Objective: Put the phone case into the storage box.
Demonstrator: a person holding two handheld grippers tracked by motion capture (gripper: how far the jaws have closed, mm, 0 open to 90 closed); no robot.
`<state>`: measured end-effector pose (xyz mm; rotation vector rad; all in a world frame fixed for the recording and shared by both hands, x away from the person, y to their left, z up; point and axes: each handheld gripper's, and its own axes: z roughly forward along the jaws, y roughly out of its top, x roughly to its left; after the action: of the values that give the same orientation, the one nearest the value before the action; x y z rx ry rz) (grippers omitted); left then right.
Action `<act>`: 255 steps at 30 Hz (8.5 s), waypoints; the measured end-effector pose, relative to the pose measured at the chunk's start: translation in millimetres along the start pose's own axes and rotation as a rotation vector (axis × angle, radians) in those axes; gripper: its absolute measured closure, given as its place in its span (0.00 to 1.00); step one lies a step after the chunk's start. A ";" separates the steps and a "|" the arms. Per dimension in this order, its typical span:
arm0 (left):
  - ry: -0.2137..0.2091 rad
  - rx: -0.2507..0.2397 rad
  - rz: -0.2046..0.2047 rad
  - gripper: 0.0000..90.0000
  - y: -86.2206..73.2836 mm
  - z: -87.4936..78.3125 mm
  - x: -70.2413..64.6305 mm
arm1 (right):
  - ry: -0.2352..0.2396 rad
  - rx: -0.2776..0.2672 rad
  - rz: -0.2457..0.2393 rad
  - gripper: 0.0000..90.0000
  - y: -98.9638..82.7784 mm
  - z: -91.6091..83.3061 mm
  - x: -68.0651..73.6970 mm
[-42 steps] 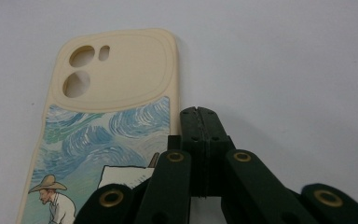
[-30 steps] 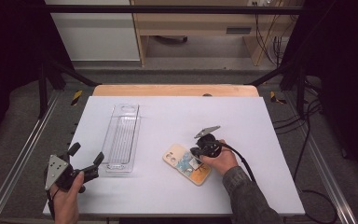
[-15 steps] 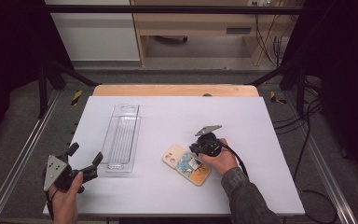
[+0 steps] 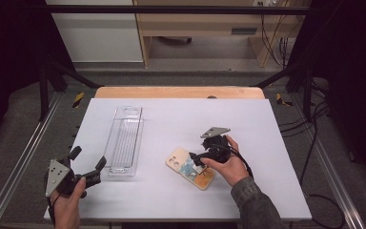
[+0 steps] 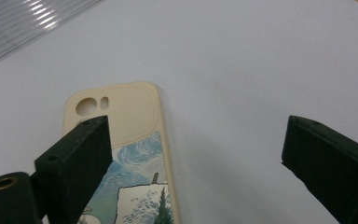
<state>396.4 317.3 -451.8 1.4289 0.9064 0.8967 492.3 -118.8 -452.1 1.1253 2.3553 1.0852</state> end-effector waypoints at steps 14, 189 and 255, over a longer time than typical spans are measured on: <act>-0.007 0.007 0.044 0.03 1.8 -2.1 -8.2 | 0.032 0.039 -0.037 0.07 -13.4 -19.8 26.2; -0.315 0.134 0.040 0.02 49.8 104.5 -129.9 | 0.171 -0.230 0.018 0.14 -19.5 -58.5 3.0; -0.581 0.140 -0.140 0.54 79.5 132.3 -145.2 | 0.217 -0.458 0.077 0.13 -29.3 -67.6 14.7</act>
<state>460.5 128.0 -381.4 1.6035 0.6213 0.2834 429.8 -153.2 -428.6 0.9702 2.0601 1.7390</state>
